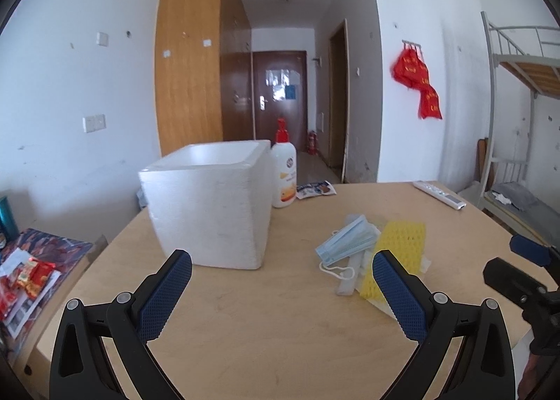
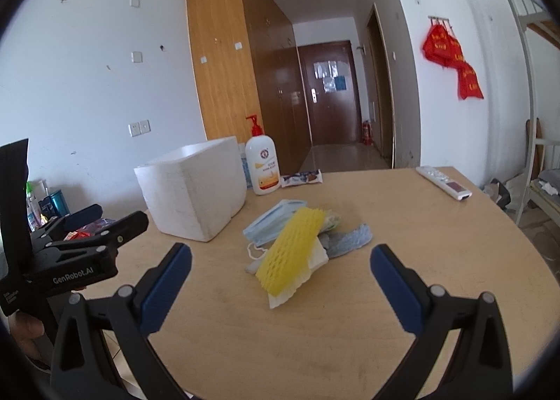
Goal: Organize soft objects
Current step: 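Close the left gripper on the blue mask while the right gripper grasps the yellow net, then lift the blue mask with the left gripper while the right gripper lifts the yellow net, then carry the mask and yellow net with both grippers over the white foam box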
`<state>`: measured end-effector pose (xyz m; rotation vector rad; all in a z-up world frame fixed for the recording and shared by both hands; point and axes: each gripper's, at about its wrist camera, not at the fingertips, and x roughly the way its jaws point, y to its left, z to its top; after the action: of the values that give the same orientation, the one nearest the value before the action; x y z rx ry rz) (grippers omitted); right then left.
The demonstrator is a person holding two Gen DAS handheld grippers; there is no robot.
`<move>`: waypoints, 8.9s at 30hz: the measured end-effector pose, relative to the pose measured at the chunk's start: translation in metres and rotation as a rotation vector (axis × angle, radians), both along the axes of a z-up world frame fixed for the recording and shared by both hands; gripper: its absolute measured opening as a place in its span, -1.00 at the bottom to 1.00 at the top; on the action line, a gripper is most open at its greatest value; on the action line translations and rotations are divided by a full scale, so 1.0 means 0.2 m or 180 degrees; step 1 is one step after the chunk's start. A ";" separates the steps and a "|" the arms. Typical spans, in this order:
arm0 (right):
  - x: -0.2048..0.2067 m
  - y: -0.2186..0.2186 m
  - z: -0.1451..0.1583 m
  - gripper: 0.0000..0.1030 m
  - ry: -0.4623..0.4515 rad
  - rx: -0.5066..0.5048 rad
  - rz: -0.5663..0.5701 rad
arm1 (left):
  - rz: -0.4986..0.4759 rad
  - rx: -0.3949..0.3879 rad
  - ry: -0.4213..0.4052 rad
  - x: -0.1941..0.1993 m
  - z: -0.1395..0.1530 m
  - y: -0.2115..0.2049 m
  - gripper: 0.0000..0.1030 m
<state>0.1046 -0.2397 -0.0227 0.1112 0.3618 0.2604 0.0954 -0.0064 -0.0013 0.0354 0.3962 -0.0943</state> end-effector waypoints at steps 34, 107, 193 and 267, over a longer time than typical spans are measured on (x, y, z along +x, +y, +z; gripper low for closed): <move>0.45 -0.07 -0.09 0.47 0.0624 0.0065 0.0255 | -0.1269 -0.0025 0.0927 0.77 -0.17 -0.26 1.00; 0.67 0.08 -0.17 -0.78 0.0931 -0.0103 0.0368 | -0.1448 -0.0167 0.1326 1.02 -0.41 -0.25 -0.83; 0.32 0.56 0.42 -0.78 -0.0145 0.0069 0.1471 | 0.0387 -0.0134 -0.0135 0.05 0.32 0.49 -0.95; 1.12 0.84 0.61 -0.78 -0.0211 -0.0188 0.1235 | 0.0027 -0.0269 0.0014 1.10 0.45 0.58 -0.95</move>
<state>0.3284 -0.0711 0.0994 -0.0272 0.3231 0.6348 0.3157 0.1099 0.0895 -0.0498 0.3964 -0.1028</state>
